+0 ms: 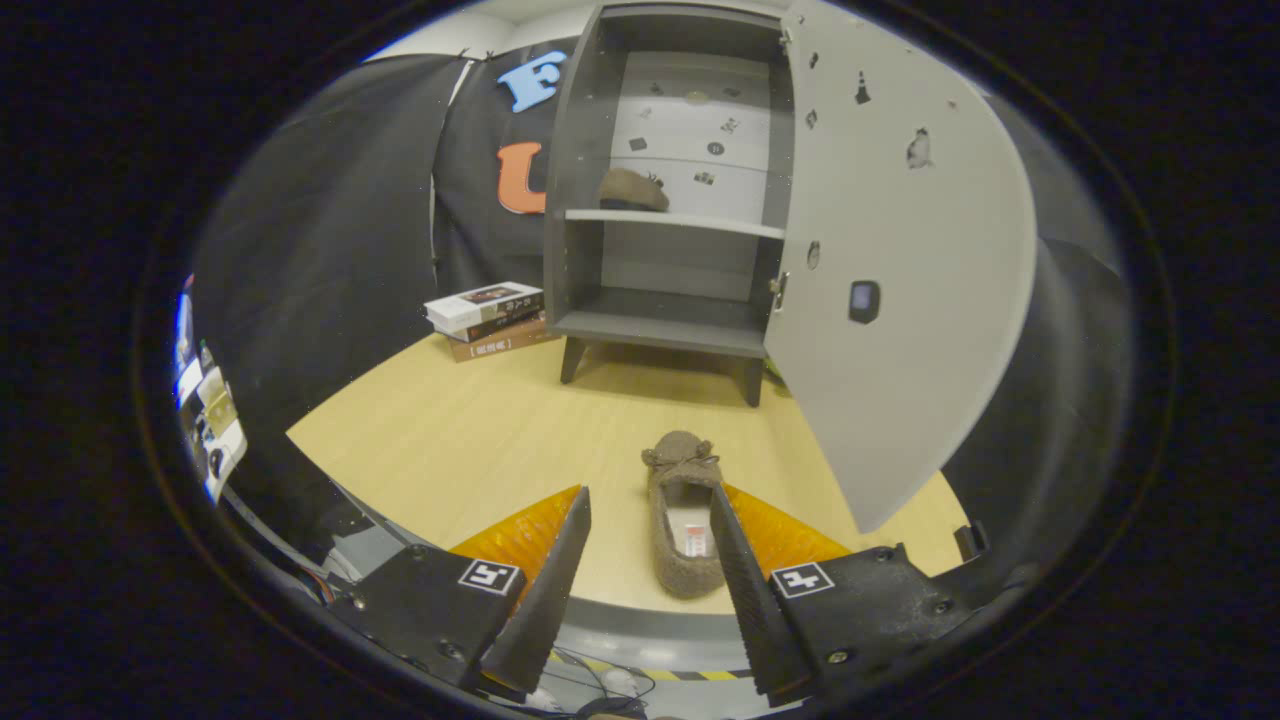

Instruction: Open the shoe cabinet door, grab the shoes and put them into the shoe cabinet, then close the shoe cabinet door.

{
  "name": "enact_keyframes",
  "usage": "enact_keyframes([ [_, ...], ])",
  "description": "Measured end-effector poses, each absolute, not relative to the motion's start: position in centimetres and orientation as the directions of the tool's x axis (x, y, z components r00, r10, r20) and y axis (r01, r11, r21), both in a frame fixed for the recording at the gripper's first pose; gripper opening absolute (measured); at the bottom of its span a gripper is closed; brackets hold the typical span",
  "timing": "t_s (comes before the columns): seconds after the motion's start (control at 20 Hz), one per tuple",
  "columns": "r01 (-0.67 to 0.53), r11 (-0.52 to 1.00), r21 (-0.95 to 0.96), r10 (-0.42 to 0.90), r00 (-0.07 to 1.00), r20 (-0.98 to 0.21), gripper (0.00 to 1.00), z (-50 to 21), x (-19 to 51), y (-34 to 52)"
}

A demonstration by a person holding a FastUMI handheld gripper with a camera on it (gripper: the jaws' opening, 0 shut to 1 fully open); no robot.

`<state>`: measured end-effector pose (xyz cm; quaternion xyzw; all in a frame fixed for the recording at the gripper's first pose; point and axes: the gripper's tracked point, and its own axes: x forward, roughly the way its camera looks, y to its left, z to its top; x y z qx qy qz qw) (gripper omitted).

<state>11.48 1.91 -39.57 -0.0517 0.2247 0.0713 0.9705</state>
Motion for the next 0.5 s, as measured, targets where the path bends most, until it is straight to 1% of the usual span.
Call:
enact_keyframes([
  [0.2,-0.166,0.984,-0.065,0.103,0.828,-0.552,0.78,-45.9,15.8,2.7],
  [0.35,-0.136,0.989,-0.063,0.073,0.806,-0.587,0.77,-48.4,18.3,2.4],
  [0.5,-0.097,0.994,-0.045,0.051,0.801,-0.597,0.77,-49.4,21.2,2.0],
])
